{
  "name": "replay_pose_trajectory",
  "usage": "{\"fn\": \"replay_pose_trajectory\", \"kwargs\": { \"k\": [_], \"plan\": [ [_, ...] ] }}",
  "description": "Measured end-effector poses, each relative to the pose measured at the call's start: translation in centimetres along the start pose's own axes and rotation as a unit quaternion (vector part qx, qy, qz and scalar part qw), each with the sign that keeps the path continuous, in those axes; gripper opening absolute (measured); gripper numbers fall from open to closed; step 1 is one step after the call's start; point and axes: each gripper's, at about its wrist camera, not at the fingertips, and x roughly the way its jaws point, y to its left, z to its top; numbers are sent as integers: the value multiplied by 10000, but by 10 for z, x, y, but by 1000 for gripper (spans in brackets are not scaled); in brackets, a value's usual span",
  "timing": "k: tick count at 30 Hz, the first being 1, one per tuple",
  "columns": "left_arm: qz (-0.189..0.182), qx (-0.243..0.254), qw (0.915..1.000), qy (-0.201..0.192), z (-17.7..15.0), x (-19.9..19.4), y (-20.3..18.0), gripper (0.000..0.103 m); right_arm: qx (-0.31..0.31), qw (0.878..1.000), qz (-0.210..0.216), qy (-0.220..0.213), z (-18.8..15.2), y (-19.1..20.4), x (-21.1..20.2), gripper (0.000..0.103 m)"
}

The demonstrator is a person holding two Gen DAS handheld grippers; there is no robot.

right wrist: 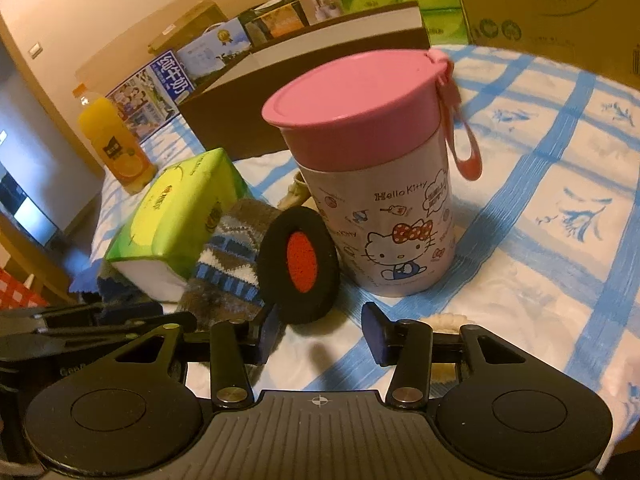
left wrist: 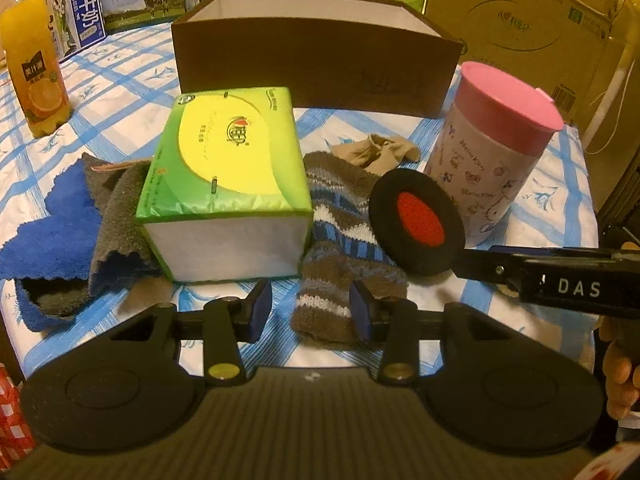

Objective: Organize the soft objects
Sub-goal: 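Grasp the striped knit sock with the left tool while the right tool grasps the black earmuff pad, then lift the sock and earmuff pad off the bed with both tools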

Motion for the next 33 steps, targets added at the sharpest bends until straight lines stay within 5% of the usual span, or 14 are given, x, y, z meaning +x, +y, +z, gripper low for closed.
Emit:
{"fn": "replay_pose_trajectory", "kwargs": {
  "k": [8, 14, 17, 33],
  "plan": [
    [-32, -52, 9999, 123, 0, 14, -1, 32, 131, 9999, 31, -29, 1, -5, 18, 38],
    [-61, -28, 9999, 101, -1, 14, -3, 12, 147, 9998, 115, -98, 2, -4, 22, 20],
    [-96, -6, 9999, 62, -3, 9, -4, 11, -31, 9997, 124, -208, 1, 1, 17, 14],
    [-99, 17, 9999, 130, -43, -46, 1, 10, -349, 9993, 43, 150, -25, 13, -33, 11]
  ]
}}
